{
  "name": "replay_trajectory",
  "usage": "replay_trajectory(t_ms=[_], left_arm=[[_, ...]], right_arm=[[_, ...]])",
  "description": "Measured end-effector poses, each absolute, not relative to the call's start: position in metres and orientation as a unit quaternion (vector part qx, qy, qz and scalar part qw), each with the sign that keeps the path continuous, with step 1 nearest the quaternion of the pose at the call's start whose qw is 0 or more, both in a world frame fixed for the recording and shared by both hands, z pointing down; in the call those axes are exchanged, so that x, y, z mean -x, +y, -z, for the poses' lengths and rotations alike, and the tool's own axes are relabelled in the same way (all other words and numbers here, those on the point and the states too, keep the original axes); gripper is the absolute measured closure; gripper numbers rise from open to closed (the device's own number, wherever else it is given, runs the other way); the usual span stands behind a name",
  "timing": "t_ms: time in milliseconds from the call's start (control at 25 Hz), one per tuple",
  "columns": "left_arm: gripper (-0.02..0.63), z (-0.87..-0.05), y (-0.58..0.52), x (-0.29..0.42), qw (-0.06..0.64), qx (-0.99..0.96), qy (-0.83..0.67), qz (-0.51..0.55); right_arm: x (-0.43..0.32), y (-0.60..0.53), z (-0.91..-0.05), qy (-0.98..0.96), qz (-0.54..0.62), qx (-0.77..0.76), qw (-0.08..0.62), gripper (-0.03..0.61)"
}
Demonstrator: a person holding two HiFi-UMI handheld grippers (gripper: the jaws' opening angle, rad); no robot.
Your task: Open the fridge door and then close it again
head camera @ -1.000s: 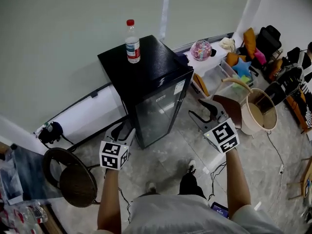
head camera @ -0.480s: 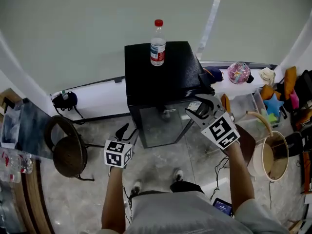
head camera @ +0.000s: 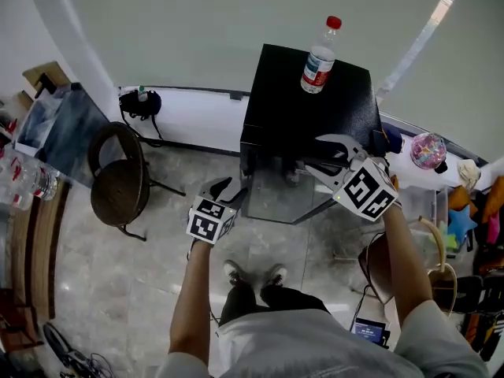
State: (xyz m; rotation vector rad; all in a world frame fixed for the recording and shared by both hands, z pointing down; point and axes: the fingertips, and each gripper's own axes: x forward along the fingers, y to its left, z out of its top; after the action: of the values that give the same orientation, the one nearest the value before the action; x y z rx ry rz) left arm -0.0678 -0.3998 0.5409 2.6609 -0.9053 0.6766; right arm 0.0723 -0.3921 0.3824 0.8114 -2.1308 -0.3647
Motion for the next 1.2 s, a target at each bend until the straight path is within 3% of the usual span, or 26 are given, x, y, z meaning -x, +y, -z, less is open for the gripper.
replay_trajectory(t_ms=[600, 720, 880, 1200], left_arm=[[0.425, -0.604, -0.449, 0.042, 0.117, -0.923, -0.256, -0.264], [0.427, -0.606, -0.452, 0.038, 0.122, -0.926, -0.247, -0.257], [0.477, -0.604, -0.451, 0.036, 0.138, -0.933, -0.221, -0.249], [0.489, -0.608, -0.451, 0.039, 0.133, -0.931, -0.243, -0.237]], right_arm=[[-0.029, -0.432, -0.423, -0.818, 0.169, -0.284, 0.471, 0.368], [-0.03, -0.433, -0.425, -0.818, 0.164, -0.286, 0.471, 0.368], [-0.031, -0.434, -0.425, -0.823, 0.155, -0.289, 0.464, 0.368], [-0.028, -0.435, -0.425, -0.825, 0.154, -0.305, 0.451, 0.368]])
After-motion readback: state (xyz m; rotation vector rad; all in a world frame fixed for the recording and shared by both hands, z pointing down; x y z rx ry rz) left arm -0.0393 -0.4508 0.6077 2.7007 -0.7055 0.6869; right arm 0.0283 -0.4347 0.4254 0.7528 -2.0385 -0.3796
